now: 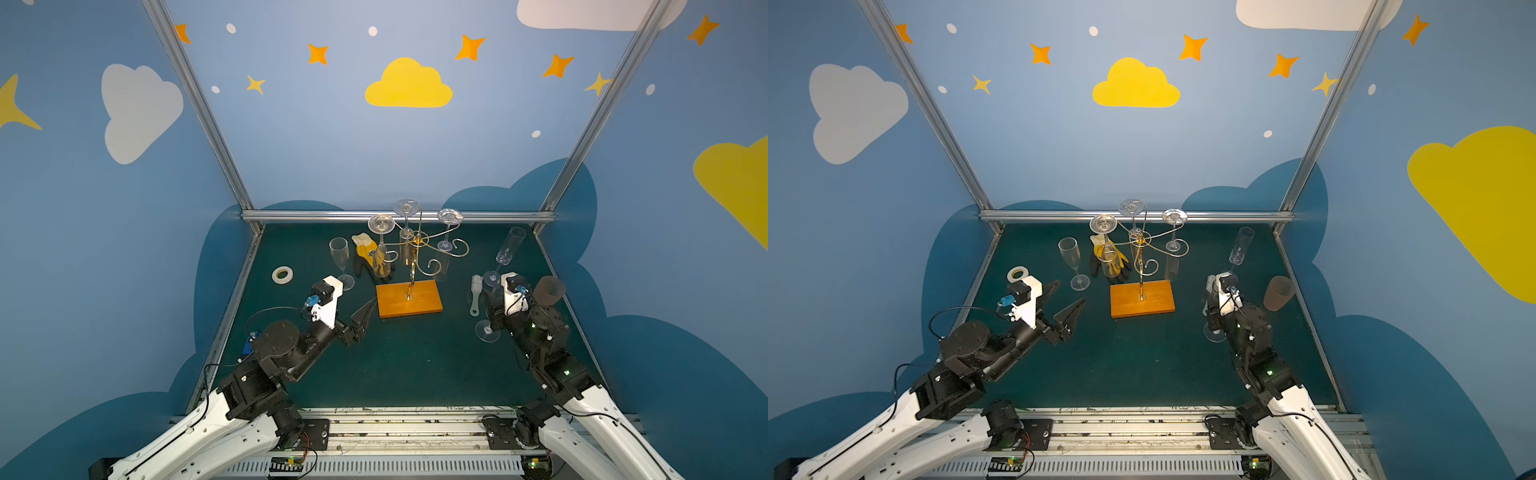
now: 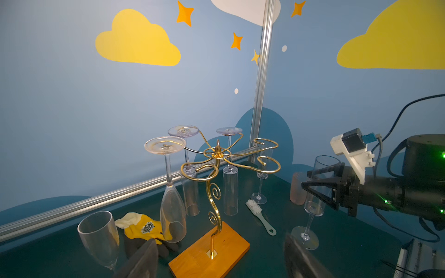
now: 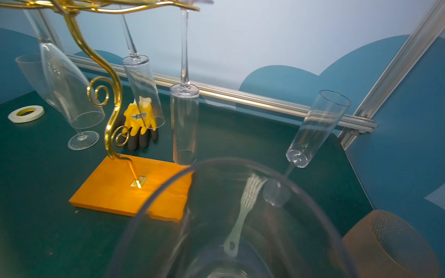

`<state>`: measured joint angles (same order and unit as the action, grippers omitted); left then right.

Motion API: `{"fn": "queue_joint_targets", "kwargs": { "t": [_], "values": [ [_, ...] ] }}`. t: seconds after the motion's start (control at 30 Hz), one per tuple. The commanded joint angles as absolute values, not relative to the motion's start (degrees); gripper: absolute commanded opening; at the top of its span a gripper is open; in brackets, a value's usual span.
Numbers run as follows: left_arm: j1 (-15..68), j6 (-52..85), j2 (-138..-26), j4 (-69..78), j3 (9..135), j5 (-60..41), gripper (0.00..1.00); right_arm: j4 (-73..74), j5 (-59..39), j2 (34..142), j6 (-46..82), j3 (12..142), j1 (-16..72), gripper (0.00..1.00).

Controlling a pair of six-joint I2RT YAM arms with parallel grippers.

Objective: Take the wine glass off the wine glass rack
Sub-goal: 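Lower the flute onto the table beside the other flute and open the right gripper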

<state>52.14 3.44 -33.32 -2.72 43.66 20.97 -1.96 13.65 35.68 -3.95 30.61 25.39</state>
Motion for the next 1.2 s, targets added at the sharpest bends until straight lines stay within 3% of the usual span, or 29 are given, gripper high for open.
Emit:
{"fn": "queue_joint_targets", "kwargs": {
  "t": [0.0,0.73,1.17],
  "values": [
    [52.0,4.3,-32.4,-0.4,43.3,22.9,0.82,3.6,12.0,36.1,-4.4,29.8,23.5,0.25],
    [52.0,3.7,-34.5,-1.1,45.2,22.5,0.83,13.7,5.4,43.0,-4.0,27.0,11.1,0.24],
    [51.9,3.1,-36.4,-0.4,45.7,22.1,0.83,20.2,0.8,54.8,-2.5,29.7,3.6,0.23]
  ]
}}
